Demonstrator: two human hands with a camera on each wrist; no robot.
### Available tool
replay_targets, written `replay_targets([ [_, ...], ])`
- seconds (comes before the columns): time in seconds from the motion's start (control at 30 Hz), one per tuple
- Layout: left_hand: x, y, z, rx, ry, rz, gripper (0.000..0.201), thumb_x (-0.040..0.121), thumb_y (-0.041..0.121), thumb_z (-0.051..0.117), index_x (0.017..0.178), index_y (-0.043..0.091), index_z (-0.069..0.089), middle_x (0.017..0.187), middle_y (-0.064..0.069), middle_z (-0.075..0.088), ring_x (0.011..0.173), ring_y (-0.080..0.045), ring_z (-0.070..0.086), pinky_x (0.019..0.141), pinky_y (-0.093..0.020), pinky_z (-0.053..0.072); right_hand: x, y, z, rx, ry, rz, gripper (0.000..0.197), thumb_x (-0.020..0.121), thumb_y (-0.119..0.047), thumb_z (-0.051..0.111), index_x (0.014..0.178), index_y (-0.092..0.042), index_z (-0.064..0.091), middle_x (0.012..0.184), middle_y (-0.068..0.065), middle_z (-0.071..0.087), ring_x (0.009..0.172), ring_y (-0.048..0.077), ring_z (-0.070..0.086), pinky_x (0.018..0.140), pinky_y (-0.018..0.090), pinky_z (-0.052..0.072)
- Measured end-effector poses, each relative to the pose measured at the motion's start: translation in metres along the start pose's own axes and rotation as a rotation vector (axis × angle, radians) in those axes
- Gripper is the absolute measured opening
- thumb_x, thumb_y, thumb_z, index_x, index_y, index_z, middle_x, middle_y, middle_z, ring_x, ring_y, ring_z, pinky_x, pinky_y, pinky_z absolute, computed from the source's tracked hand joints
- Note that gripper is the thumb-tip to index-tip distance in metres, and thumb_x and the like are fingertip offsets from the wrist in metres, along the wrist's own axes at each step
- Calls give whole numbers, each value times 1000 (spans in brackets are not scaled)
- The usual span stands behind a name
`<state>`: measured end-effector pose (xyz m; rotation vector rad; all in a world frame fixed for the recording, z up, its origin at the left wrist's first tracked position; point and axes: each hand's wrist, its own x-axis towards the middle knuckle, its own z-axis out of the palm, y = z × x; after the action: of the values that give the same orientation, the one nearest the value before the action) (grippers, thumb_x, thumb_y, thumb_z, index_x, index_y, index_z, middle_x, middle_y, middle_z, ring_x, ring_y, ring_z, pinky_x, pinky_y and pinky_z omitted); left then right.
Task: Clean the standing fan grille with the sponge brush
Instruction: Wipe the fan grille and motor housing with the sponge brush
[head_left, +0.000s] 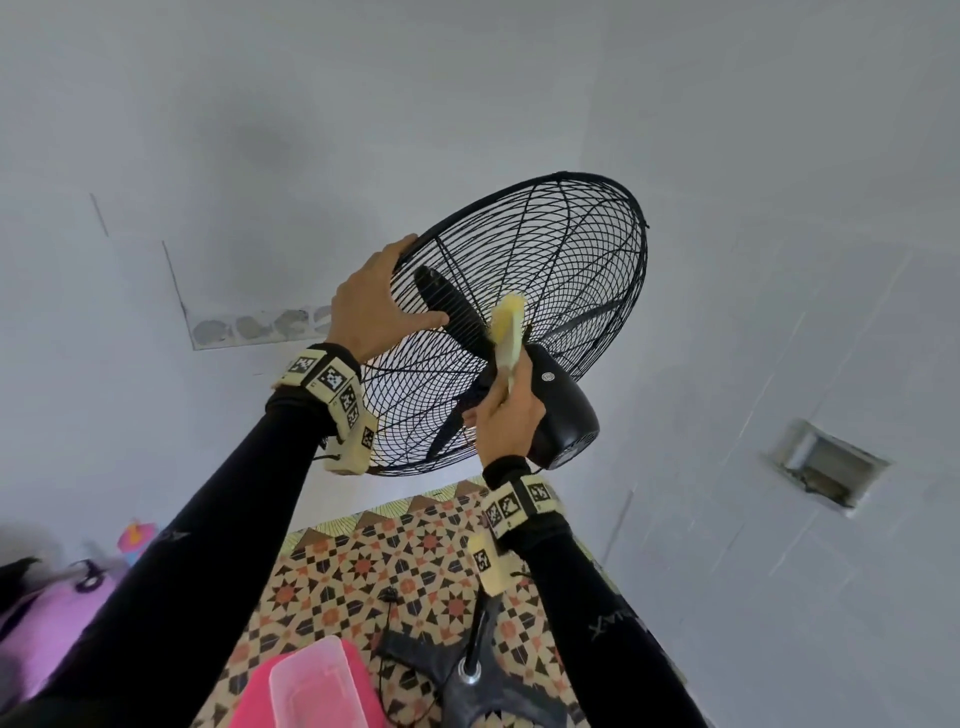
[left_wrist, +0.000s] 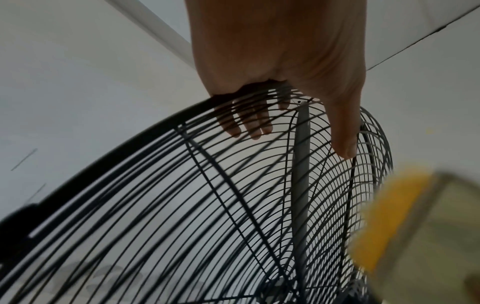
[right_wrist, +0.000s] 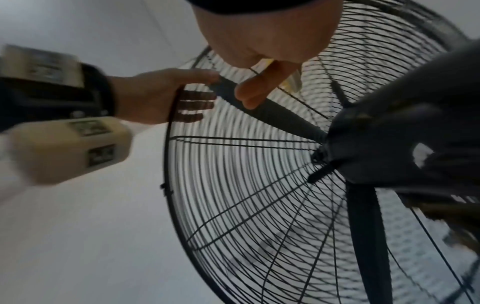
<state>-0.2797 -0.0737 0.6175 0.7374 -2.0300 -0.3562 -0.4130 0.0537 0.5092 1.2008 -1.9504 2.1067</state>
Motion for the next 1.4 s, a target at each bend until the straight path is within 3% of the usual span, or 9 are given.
replay_targets([
  [0.1, -6, -5, -9, -116, -69, -23, 83, 86, 56, 78, 156, 41, 36, 154, 4, 52, 140, -19, 49, 119, -45, 36, 12, -7, 3, -91, 20, 172, 45, 106, -9, 35, 150, -19, 40, 86, 5, 55, 50, 26, 69, 51, 41, 61],
  [0.27, -23, -46, -28, -282, -167, -9, 54, 108, 32, 52, 159, 38, 35, 136, 5, 57, 110, -11, 57, 92, -20, 43, -5, -63, 12, -140, 46, -57, 21, 107, -14, 42, 123, -17, 54, 74, 9, 43, 55, 27, 59, 54, 41, 60],
  [0.43, -38, -79, -23, -302, -289, 36, 104, 84, 53, 82, 163, 41, 16, 167, 5, 32, 149, -16, 36, 119, -39, 29, 4, -115, 2, -415, 262, -333, 33, 97, -2, 58, 129, -6, 61, 125, 15, 53, 86, 13, 50, 75, 7, 38],
  [0.53, -42, -89, -14, -297, -268, 25, 123, 69, 50, 94, 161, 48, 12, 166, 4, 34, 149, -20, 37, 119, -45, 32, 11, -139, 3, -474, 331, -553, 24, 93, -11, 70, 117, -7, 72, 106, 10, 72, 88, 17, 57, 74, 19, 39],
  [0.63, -47, -99, -8, -332, -249, 3, 124, 67, 41, 97, 163, 35, 18, 164, 3, 38, 146, -20, 41, 120, -44, 33, 16, -145, 10, -528, 342, -714, 21, 84, -15, 80, 104, -8, 77, 92, 4, 74, 89, 24, 52, 74, 28, 38],
  [0.83, -56, -114, -8, -434, -242, -56, 112, 65, 43, 98, 157, 25, 35, 152, 4, 53, 134, -13, 51, 117, -46, 39, 3, -133, 30, -753, 33, -622, 66, 78, 18, 67, 140, -3, 57, 137, 22, 61, 120, 40, 63, 97, 50, 53],
  [1.03, -57, -122, -1, -416, -261, -105, 115, 65, 45, 95, 159, 31, 30, 154, 5, 51, 139, -20, 50, 115, -52, 41, -40, -112, 40, -945, -465, -1043, 75, 69, 17, 63, 139, -8, 59, 138, 15, 62, 121, 38, 63, 88, 54, 56],
  [1.23, -64, -123, 4, -396, -227, -86, 114, 70, 45, 94, 161, 34, 25, 160, 5, 42, 142, -21, 44, 115, -47, 37, -3, -143, 41, -975, -43, -745, 77, 74, 18, 60, 142, -17, 56, 146, 15, 55, 134, 43, 51, 106, 63, 44],
  [1.4, -68, -132, 4, -454, -242, -172, 102, 72, 33, 92, 156, 21, 37, 138, 1, 61, 124, -17, 59, 98, -30, 45, -55, -105, 61, -1021, -565, -1021, 78, 70, 17, 67, 141, -14, 55, 141, 16, 59, 124, 43, 60, 88, 61, 57],
])
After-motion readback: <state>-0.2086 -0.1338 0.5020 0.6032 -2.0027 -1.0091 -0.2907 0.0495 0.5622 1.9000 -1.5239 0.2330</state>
